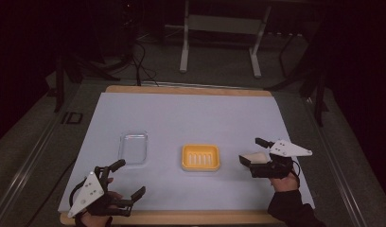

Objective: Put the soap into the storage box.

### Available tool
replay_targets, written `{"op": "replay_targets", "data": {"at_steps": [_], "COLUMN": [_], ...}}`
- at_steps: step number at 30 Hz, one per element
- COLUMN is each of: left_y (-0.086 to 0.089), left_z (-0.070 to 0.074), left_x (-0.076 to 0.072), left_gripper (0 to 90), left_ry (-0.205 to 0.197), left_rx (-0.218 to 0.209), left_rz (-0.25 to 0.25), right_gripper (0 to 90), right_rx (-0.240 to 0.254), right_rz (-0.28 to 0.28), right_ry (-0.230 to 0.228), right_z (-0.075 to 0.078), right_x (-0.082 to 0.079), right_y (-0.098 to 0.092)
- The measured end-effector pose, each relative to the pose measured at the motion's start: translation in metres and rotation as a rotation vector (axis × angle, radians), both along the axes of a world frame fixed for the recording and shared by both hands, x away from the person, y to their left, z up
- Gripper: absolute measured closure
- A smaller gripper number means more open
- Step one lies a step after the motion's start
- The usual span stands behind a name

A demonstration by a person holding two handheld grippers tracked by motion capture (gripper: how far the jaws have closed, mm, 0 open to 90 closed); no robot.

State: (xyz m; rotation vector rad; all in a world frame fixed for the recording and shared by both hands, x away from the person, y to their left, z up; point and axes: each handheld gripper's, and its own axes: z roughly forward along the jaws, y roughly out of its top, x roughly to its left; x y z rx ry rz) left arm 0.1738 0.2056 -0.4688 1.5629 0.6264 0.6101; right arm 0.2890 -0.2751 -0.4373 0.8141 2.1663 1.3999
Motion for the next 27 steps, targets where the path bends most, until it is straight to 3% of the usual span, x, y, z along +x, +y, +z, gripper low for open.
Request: {"op": "replay_targets", "data": {"at_steps": [4,8,11,12,14,19,20,23,24,27], "left_y": [-0.001,-0.001,-0.001,-0.001,-0.001,-0.001,-0.001,-0.002,-0.002,-0.003], "left_z": [0.000,0.000,0.000,0.000,0.000,0.000,0.000,0.000,0.000,0.000], "left_x": [0.000,0.000,0.000,0.000,0.000,0.000,0.000,0.000,0.000,0.000], "left_gripper": [0.8,0.8,0.8,0.8,0.8,0.8,0.8,0.8,0.8,0.8], "left_ry": [-0.002,0.001,0.001,0.000,-0.001,-0.001,-0.001,0.003,0.002,0.004], "left_rx": [0.004,0.003,0.005,0.006,0.005,0.006,0.005,0.015,0.016,0.021], "left_rz": [-0.004,-0.011,-0.013,-0.013,-0.012,-0.015,-0.016,-0.021,-0.022,-0.024], "right_gripper": [11.1,9.8,8.8,8.8,8.8,8.8,8.8,8.8,8.8,8.8], "right_rx": [0.003,-0.021,-0.049,-0.049,-0.087,-0.114,-0.117,-0.144,-0.162,-0.193], "right_rz": [-0.007,0.024,0.104,0.104,0.152,0.175,0.205,0.220,0.257,0.269], "right_ry": [0.014,0.006,0.026,0.026,0.036,0.035,0.064,0.075,0.114,0.126], "right_z": [0.001,0.006,0.009,0.009,0.012,0.013,0.013,0.012,0.010,0.009], "right_x": [0.001,0.001,0.003,0.003,0.004,0.004,0.005,0.006,0.007,0.008], "right_y": [0.000,0.002,0.003,0.003,0.006,0.009,0.010,0.012,0.014,0.015]}}
